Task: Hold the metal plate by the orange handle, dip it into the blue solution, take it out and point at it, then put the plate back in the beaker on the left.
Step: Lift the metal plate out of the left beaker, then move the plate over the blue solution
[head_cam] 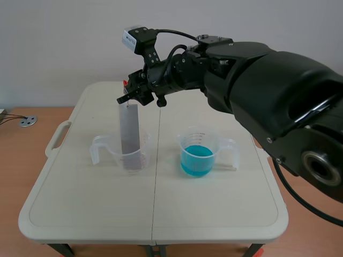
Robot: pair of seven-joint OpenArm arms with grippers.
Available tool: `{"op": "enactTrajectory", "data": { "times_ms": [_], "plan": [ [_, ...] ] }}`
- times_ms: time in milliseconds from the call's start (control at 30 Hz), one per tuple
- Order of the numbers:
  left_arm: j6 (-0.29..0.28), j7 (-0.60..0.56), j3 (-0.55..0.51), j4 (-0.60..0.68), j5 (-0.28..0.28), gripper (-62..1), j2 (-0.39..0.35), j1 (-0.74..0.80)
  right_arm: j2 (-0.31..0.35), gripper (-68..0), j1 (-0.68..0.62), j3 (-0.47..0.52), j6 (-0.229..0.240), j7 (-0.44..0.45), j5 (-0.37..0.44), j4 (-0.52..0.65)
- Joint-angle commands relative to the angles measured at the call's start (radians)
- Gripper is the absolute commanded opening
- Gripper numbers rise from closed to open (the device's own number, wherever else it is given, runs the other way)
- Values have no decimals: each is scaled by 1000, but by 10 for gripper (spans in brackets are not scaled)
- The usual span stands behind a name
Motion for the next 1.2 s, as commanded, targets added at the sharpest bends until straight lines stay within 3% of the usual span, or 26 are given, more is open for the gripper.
{"op": "enactTrajectory", "data": {
  "times_ms": [0, 300, 500, 600, 967, 1167],
  "plan": [
    [-2, -9, 3, 6, 0, -594, 5, 8, -3, -662, 28, 8, 9, 15, 4, 20],
    [-2, -9, 3, 6, 0, -594, 5, 8, 0, -662, 10, 8, 93, 57, 4, 26],
    [-2, -9, 3, 6, 0, -594, 5, 8, 34, -662, -27, 9, 149, 140, 5, 58],
    [-2, -9, 3, 6, 0, -594, 5, 8, 62, -662, -45, 9, 203, 185, 5, 84],
    [-2, -9, 3, 6, 0, -595, 5, 8, 126, -662, -103, 9, 203, 212, 4, 259],
    [-2, -9, 3, 6, 0, -594, 5, 8, 145, -662, -134, 9, 203, 166, 4, 373]
  ]
}}
